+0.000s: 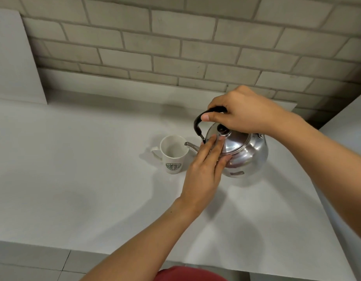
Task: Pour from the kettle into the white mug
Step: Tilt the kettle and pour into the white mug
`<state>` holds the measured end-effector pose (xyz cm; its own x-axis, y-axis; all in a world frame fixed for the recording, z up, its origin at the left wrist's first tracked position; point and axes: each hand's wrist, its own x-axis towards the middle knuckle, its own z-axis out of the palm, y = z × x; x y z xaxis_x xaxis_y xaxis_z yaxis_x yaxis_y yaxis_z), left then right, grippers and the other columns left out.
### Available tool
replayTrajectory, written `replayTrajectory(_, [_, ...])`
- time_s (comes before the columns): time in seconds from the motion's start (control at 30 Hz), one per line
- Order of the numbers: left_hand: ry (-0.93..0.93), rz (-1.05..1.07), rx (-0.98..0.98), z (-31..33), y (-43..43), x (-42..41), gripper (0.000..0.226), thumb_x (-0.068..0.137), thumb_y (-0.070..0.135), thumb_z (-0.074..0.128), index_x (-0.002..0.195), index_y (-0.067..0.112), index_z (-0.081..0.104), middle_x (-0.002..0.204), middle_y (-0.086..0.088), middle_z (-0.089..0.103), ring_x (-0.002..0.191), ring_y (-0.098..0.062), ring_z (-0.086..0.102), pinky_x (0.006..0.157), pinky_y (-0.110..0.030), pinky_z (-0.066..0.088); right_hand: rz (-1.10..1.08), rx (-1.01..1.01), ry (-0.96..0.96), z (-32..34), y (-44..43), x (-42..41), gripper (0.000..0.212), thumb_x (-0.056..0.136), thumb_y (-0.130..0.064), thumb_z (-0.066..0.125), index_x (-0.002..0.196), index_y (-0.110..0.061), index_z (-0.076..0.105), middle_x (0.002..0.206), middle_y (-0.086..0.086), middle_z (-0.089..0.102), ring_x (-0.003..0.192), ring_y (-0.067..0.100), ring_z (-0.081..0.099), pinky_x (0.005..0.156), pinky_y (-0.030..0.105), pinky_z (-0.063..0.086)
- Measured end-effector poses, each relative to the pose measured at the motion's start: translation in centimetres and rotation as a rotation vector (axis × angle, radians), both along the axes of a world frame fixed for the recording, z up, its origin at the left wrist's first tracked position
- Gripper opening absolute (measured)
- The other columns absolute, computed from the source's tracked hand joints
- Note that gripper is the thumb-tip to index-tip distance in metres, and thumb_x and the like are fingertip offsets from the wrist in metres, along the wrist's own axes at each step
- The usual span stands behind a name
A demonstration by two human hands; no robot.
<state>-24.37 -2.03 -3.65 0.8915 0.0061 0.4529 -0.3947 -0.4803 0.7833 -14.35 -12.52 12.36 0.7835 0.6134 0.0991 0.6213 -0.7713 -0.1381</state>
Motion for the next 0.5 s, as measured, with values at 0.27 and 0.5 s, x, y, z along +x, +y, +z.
replayTrajectory(0.27, [-0.010, 0.018, -0.071, -0.7, -0.1, 0.5, 0.047, 0.106, 0.024, 0.057, 0.151, 0.016, 0.048, 0.161, -0.005, 0.041, 0.145, 0.007, 0.028, 0.112, -0.004, 0.023, 0.016, -0.110, 0.024, 0.8, 1.8, -0.1, 0.042, 0.094, -0.063, 0.057, 0.105, -0.028, 0.077, 0.066, -0.011, 0.057, 0.079, 0.026, 0.064, 0.072, 0.045, 0.057])
replayTrajectory(0.5, [-0.016, 0.027, -0.134, -0.5, -0.3, 0.5, 0.047, 0.106, 0.023, 0.058, 0.150, 0.014, 0.049, 0.161, -0.005, 0.042, 0.145, 0.009, 0.028, 0.112, -0.004, 0.024, 0.029, -0.178, -0.008, 1.7, 2.9, -0.5, 0.042, 0.095, -0.061, 0.057, 0.103, -0.025, 0.076, 0.070, -0.004, 0.059, 0.075, 0.026, 0.062, 0.064, 0.042, 0.055])
